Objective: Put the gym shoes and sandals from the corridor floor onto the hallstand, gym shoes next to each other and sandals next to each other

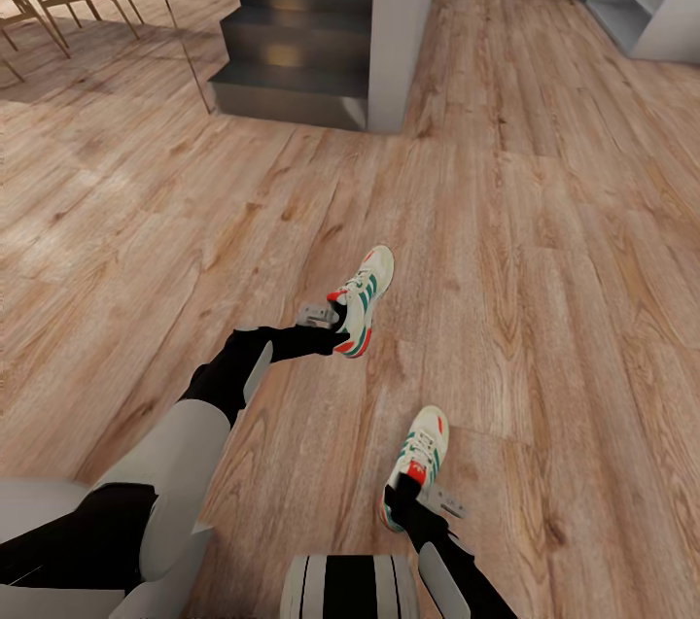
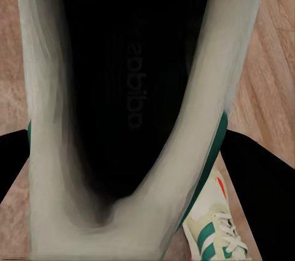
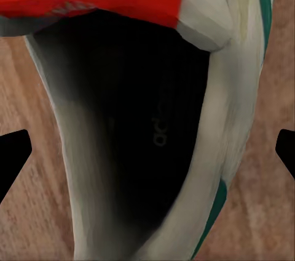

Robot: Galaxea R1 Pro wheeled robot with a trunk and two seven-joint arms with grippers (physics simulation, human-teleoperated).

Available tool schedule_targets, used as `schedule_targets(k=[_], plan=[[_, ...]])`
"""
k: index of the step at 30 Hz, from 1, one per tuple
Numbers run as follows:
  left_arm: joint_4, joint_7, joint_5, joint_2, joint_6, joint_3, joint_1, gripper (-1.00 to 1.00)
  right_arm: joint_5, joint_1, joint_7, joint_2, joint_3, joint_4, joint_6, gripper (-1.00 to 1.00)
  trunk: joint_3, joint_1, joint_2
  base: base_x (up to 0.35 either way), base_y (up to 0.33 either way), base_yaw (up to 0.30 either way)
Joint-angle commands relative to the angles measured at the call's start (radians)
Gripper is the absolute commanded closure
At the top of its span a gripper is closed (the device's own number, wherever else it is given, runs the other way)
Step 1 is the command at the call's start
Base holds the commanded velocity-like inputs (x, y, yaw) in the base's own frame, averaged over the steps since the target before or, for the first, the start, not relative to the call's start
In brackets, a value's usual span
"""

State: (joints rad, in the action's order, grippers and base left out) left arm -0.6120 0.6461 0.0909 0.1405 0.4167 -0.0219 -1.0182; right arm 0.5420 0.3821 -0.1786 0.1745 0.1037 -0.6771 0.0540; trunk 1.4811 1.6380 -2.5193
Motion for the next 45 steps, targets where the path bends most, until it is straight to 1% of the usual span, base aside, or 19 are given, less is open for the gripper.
schedule_targets(k=[1, 2, 7, 37, 44, 45], plan=[[-0.002, 0.006, 0.009, 0.001, 0.004, -0.003, 0.000, 1.00, 0.004, 0.000, -0.007, 0.000, 0.001, -0.002, 0.004, -1.00, 0.002, 0.000, 0.000, 0.000, 0.000, 0.117], [-0.002, 0.006, 0.009, 0.001, 0.004, -0.003, 0.000, 1.00, 0.004, 0.000, -0.007, 0.000, 0.001, -0.002, 0.004, -1.00, 0.003, 0.000, 0.000, 0.000, 0.000, 0.111], [-0.002, 0.006, 0.009, 0.001, 0.004, -0.003, 0.000, 1.00, 0.004, 0.000, -0.007, 0.000, 0.002, -0.002, 0.004, -1.00, 0.024, 0.002, -0.001, 0.000, 0.000, 0.049], [-0.002, 0.006, 0.009, 0.001, 0.004, -0.004, 0.000, 1.00, 0.004, 0.000, -0.007, 0.000, -0.005, -0.004, 0.007, -1.00, 0.025, 0.002, -0.001, 0.000, 0.000, 0.002], [-0.002, 0.006, 0.009, 0.001, 0.004, -0.004, 0.000, 1.00, 0.004, 0.000, -0.007, 0.000, -0.007, -0.004, 0.007, -1.00, 0.052, 0.005, -0.003, 0.000, 0.000, 0.000], [-0.002, 0.006, 0.009, 0.001, 0.004, -0.003, 0.000, 1.00, 0.004, 0.000, -0.007, 0.000, -0.007, -0.004, 0.007, -1.00, 0.052, 0.005, -0.003, 0.000, 0.000, 0.000]])
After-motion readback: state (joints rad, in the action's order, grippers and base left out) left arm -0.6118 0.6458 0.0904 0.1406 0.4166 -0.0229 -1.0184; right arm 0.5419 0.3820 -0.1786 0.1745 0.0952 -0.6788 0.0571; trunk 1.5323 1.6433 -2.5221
